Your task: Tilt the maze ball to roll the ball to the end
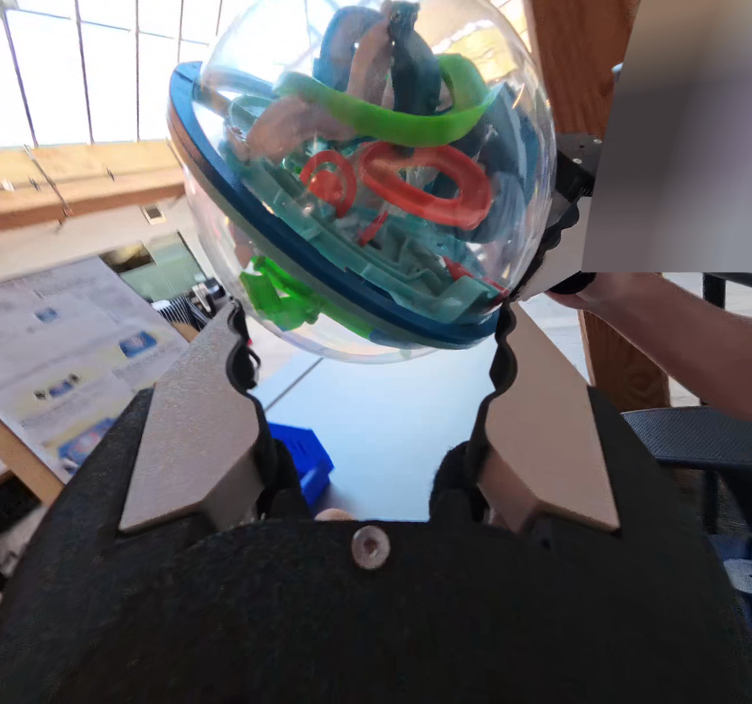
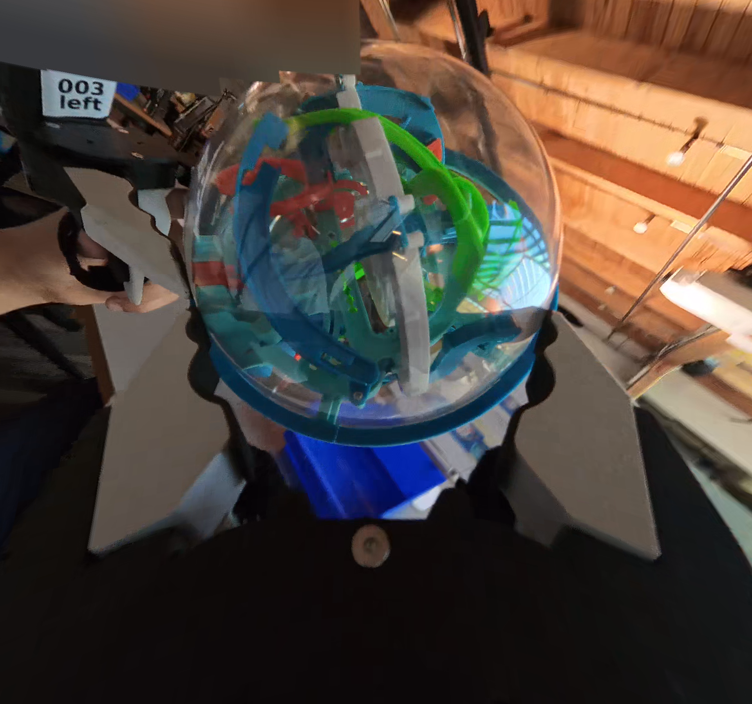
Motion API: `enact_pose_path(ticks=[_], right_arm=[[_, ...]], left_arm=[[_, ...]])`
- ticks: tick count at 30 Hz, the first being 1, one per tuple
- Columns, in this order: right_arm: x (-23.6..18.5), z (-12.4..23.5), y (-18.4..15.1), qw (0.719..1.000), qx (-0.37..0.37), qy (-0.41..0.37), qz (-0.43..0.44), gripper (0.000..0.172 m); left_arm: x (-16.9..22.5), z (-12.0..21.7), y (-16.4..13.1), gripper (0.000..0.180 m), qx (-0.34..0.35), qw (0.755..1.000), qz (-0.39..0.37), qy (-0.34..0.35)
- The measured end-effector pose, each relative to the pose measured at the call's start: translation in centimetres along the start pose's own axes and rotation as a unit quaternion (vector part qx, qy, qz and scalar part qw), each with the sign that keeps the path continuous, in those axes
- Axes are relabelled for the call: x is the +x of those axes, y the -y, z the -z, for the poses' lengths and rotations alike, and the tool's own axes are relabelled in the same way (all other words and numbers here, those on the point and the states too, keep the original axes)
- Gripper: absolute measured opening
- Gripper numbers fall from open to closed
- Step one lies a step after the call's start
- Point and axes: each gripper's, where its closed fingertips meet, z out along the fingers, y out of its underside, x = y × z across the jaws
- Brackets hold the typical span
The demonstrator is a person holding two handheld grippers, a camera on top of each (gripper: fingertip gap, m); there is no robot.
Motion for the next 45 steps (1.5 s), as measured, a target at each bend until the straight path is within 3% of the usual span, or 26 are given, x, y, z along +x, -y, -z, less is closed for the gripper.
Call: enact_pose_path(ticks=[5,9,12,15,21,24,28,30,32,34,37,40,41,43,44,45], right_arm=[[-1.4,-1.6,-10.2,0.982,-0.061,0.061,-0.169,0.153],[-5.0,-3.3,-17.2,0.938,-0.072,0.123,-0.317,0.152],[-7.9,-4.0,-21.4,0.907,-0.087,0.146,-0.386,0.153],[-10.6,-4.1,-24.4,0.887,-0.124,0.155,-0.418,0.153],[-12.9,-4.1,-27.5,0.890,-0.170,0.167,-0.389,0.153],[-12.4,-3.9,-28.1,0.887,-0.157,0.166,-0.401,0.152],[-12.1,-3.5,-27.2,0.894,-0.109,0.186,-0.394,0.145],[-12.2,-3.2,-25.7,0.900,-0.068,0.206,-0.378,0.135],[-12.3,-2.8,-24.2,0.887,-0.030,0.233,-0.397,0.124],[-11.7,-2.7,-24.4,0.858,-0.033,0.241,-0.452,0.130],[-11.4,-2.7,-27.9,0.808,-0.100,0.218,-0.538,0.153],[-13.4,-2.8,-26.3,0.713,-0.098,0.291,-0.630,0.153],[-14.6,-3.2,-25.9,0.696,-0.118,0.307,-0.639,0.153],[-15.2,-3.8,-25.8,0.713,-0.154,0.310,-0.609,0.156],[-14.3,-4.2,-24.5,0.721,-0.144,0.313,-0.601,0.156],[-12.8,-4.7,-22.5,0.747,-0.123,0.309,-0.576,0.156]], left_arm=[[-1.5,-1.2,-7.9,0.120,-0.011,0.995,0.080,0.053],[-2.1,-0.1,-14.0,0.122,-0.033,0.987,0.104,0.121],[-2.0,0.7,-18.7,0.125,-0.097,0.982,0.089,0.138],[-1.8,1.9,-21.8,0.124,-0.123,0.967,0.185,0.125],[-1.3,3.4,-25.9,0.115,-0.154,0.942,0.286,0.085],[-1.8,3.6,-26.0,0.108,-0.132,0.928,0.345,0.045],[-4.2,4.3,-25.9,0.136,-0.097,0.891,0.441,0.044],[-3.9,4.2,-25.4,0.138,-0.082,0.875,0.477,0.008],[-2.9,4.0,-25.1,0.146,-0.079,0.864,0.497,-0.030],[-2.8,4.1,-25.1,0.147,-0.080,0.868,0.489,-0.032],[-3.0,4.3,-25.1,0.145,-0.075,0.866,0.493,-0.033],[-2.9,3.9,-25.3,0.145,-0.071,0.860,0.504,-0.047],[-2.9,3.5,-25.2,0.144,-0.075,0.862,0.499,-0.046],[-3.9,2.8,-23.0,0.145,-0.060,0.887,0.457,-0.033],[-4.5,2.5,-20.8,0.145,-0.050,0.900,0.431,-0.038],[-5.0,2.2,-18.0,0.145,-0.035,0.918,0.393,-0.048]])
